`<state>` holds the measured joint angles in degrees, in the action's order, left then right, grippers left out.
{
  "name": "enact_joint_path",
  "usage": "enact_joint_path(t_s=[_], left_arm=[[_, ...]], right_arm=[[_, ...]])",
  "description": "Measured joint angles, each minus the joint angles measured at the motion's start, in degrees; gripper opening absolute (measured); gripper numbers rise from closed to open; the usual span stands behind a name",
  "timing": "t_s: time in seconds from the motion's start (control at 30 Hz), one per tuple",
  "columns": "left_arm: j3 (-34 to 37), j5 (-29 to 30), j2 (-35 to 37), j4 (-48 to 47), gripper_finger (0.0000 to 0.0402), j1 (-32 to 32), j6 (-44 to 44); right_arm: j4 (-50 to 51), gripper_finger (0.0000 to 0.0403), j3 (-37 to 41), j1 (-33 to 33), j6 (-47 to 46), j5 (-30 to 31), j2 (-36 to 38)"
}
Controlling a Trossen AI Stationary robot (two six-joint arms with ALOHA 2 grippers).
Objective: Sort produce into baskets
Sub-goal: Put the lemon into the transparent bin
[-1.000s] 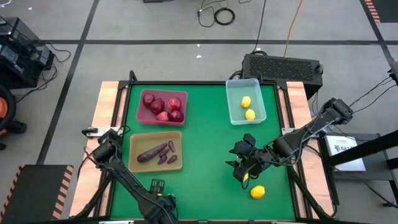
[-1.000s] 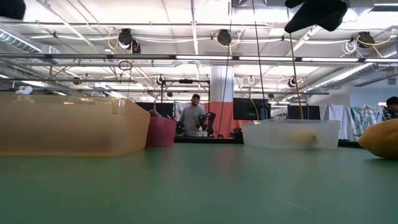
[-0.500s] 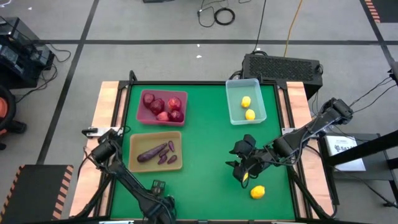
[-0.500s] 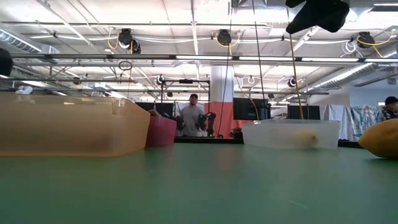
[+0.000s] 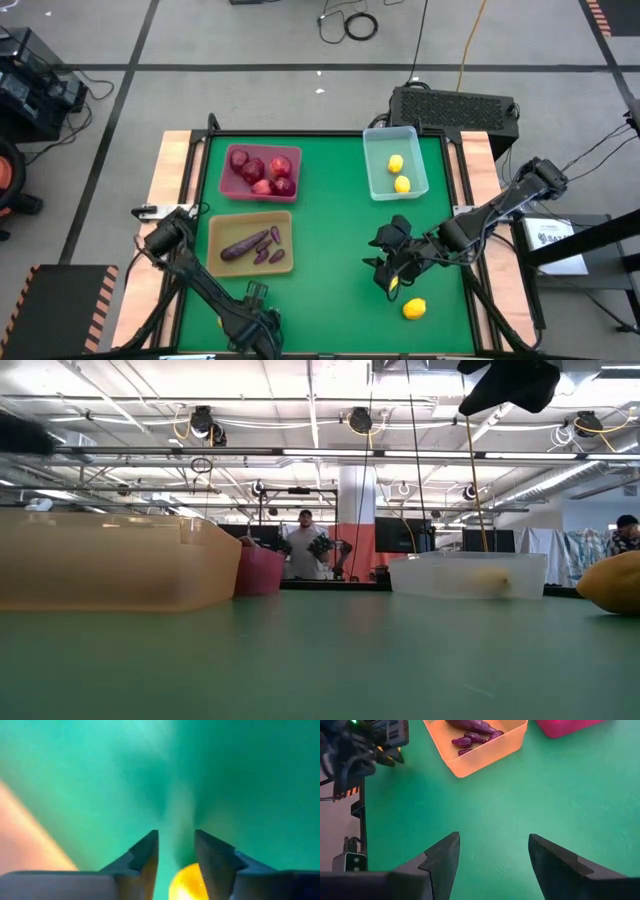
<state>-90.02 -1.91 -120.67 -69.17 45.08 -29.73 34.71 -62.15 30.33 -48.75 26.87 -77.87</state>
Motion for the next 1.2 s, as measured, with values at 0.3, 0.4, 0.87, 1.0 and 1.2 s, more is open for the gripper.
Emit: enact_joint_path(t_s=[0.3,0.4,0.87,1.0,1.2], left_arm=[[-0.22,19.51,13.83,5.77,0.0055,-8.79,6.26],[-0.28,24.09,16.46,13.98,0.0038,-14.33,10.33],[-4.37,-6.13,17.58,16.32,0.0047,-29.33,7.90],[-5.33,-8.66,17.62,11.35,0.0097,-27.04,7.58],[-6.10,-10.18,17.65,-4.22,0.0181,-20.83,3.39]], right_arm=[[0.76,0.0226,0.00,0.02,-0.04,-0.34,0.02],[1.62,0.0226,0.00,0.02,-0.35,-2.65,0.25],[10.63,0.0226,0.00,2.11,-12.06,-7.49,2.74],[9.71,0.0226,0.00,1.99,-10.25,-3.88,2.73],[9.55,0.0226,0.00,1.82,-5.88,1.02,2.71]])
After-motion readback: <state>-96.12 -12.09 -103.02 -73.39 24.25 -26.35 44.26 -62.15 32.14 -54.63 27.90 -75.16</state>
